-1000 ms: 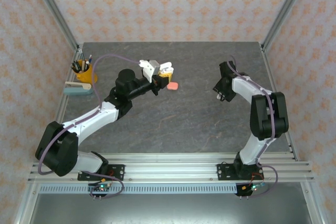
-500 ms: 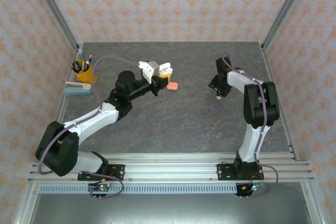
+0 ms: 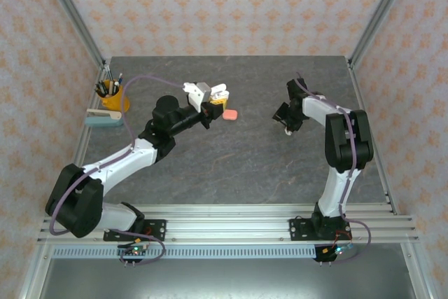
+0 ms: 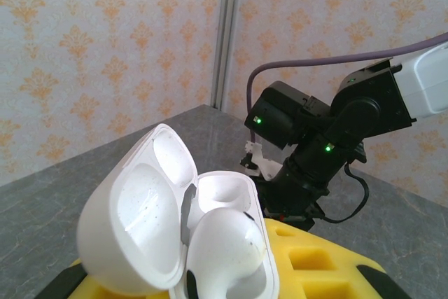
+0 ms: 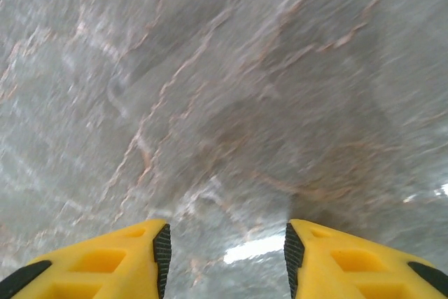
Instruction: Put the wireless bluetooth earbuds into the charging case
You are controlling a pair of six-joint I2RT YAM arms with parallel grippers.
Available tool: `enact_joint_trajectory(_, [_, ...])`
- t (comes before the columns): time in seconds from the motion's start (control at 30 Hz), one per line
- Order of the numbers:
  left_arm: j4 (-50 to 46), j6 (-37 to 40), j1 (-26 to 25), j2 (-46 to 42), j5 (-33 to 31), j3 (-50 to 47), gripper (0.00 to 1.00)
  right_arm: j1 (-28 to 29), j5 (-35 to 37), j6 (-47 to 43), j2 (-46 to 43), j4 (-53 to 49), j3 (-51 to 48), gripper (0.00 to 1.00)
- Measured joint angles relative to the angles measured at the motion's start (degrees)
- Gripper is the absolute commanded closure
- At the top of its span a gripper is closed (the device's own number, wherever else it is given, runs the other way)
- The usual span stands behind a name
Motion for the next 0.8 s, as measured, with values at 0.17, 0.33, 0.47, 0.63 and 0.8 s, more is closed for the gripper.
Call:
enact_joint_trajectory(0.17, [0.0,-0.3,0.0,-0.7,-0.6,-0.1,1.00,2.0,-2.9,-2.0,-2.5,-1.3,-1.6,0.51])
enact_joint_trajectory(0.33, [0.0,-0.5,0.0,-1.0,-1.2,-0.3,1.00,2.7,-0.7,1.0,-12.1,-1.7,-6.8,0.39])
enact_joint_trajectory(0.47, [0.0,-1.0,0.0,-1.1,-2.0,-0.4,1.00,2.7,3.0,7.9,-18.5,-1.3,-9.5,0.35])
enact_joint_trajectory(0.63, [0.0,-1.5,0.0,-1.1,-2.0,-0.4,1.00,2.7,5.3,13.5,-16.2,-0.5,-9.3,0.36])
enact_joint_trajectory(0.8, [0.0,-1.5,0.0,-1.1,-2.0,-0.4,1.00,2.7,6.6,12.9,-5.9,-3.2,0.6,0.36])
